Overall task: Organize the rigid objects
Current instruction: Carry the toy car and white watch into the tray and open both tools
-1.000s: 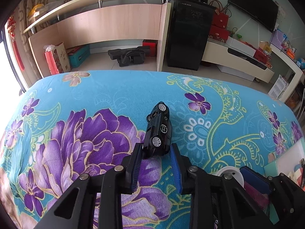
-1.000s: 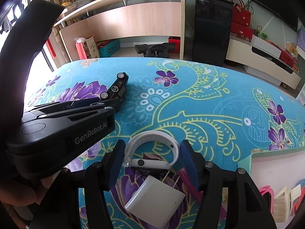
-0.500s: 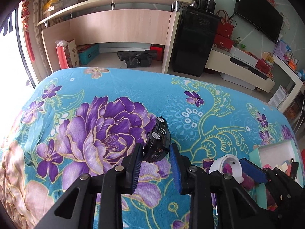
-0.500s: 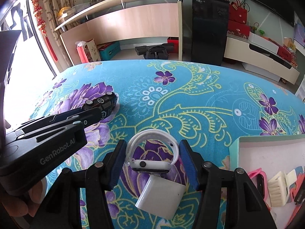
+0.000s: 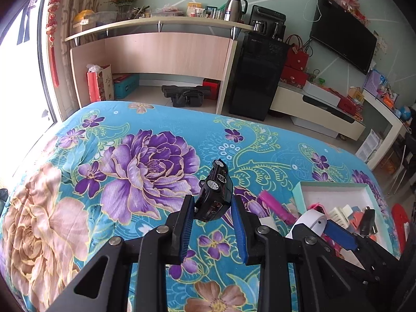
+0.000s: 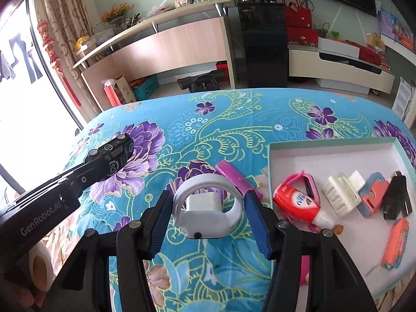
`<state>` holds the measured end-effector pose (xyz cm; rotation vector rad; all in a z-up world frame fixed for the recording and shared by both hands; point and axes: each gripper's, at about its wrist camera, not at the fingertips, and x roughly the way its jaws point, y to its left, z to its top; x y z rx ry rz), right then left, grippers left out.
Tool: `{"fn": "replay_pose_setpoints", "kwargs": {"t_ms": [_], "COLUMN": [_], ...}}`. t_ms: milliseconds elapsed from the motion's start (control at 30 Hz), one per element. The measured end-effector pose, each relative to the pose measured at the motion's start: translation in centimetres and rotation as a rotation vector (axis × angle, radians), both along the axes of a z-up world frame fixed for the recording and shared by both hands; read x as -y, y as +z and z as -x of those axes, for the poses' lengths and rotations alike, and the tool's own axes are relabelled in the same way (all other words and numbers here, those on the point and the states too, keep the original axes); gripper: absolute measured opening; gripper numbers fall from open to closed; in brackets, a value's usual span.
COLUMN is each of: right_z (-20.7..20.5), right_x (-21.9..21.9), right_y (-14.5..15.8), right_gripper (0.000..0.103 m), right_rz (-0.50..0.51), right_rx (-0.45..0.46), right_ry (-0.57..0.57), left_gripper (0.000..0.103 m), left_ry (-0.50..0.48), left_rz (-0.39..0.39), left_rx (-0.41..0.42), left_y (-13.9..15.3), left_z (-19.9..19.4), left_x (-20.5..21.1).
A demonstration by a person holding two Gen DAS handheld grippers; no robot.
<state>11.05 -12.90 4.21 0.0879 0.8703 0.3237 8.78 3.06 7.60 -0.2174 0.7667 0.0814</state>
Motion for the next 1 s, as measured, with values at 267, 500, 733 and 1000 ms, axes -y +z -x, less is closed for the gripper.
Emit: {"fn": "replay_pose_setpoints", "kwargs": {"t_ms": [267,500,733,1000], "right_z": [3.3,3.5,3.4,4.0], "right_x": [5.8,12.2,16.1,18.3], "right_y": [1.7,2.1,1.0,1.1], "right_gripper": [0.058,0.058,0.059,0.059], "right_rz": [-0.012,-0.005,0.038,0.049], "right_rx": [0.026,0.019,-0.012,-0.024], "right_ry": [-0.129,-0.316,-0.431,-0.471], "left_gripper": [0.031,0.031,0.031,0.031], "left_ry": [-0.094,-0.172,-0.274,-0.375], "left_rz": [-0.019,-0.033,-0.029,-0.039], "left_rx": [0.071,0.117,0.090,0.078], "left_y": [1.7,2.5,1.1,-0.9], "left_z": [2.3,2.9,2.5,2.5], "left_x": [4.6,8.4,12.4,16.7]}}
